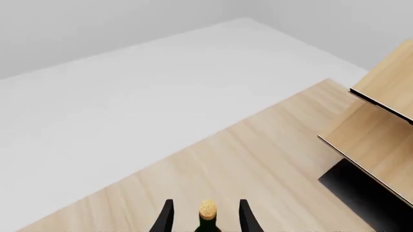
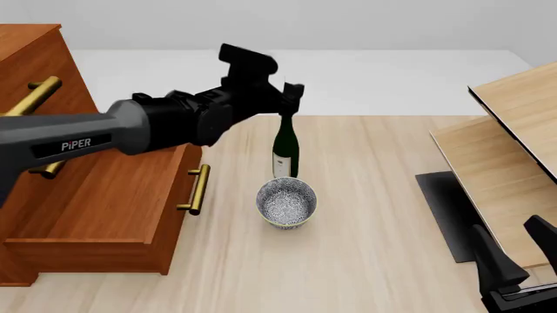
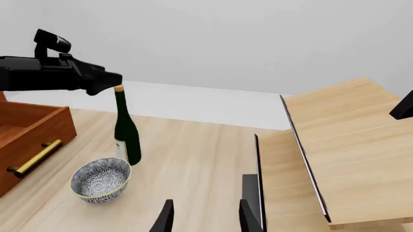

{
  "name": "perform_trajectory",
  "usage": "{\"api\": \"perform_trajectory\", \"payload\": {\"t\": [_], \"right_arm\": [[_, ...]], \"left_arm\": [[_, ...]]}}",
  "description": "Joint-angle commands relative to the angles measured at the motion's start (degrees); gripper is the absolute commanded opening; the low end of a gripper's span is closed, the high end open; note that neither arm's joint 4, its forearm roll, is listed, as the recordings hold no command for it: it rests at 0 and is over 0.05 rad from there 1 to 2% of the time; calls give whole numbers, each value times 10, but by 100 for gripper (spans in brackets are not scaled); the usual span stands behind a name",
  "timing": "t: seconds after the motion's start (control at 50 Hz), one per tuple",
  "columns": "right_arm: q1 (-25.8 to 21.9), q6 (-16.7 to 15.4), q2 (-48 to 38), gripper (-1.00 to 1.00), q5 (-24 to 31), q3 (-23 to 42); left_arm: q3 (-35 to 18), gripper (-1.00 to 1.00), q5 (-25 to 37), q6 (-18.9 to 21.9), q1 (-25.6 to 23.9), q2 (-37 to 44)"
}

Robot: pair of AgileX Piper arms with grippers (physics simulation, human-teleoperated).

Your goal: Put the wine bottle in the bottom drawer of the cabinet.

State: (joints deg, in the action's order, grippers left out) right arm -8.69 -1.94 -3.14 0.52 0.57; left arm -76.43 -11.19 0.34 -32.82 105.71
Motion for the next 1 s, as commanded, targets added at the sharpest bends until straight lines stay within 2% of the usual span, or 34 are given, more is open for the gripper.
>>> {"api": "perform_trajectory", "payload": {"t": [0.02,1.0], "right_arm": [[-1,0,0,100,1,0],[-7,-1,-4,100,1,-3]], "left_arm": [[2,100,-6,-6,3,14],[24,100,-50,-12,-10,51]]}}
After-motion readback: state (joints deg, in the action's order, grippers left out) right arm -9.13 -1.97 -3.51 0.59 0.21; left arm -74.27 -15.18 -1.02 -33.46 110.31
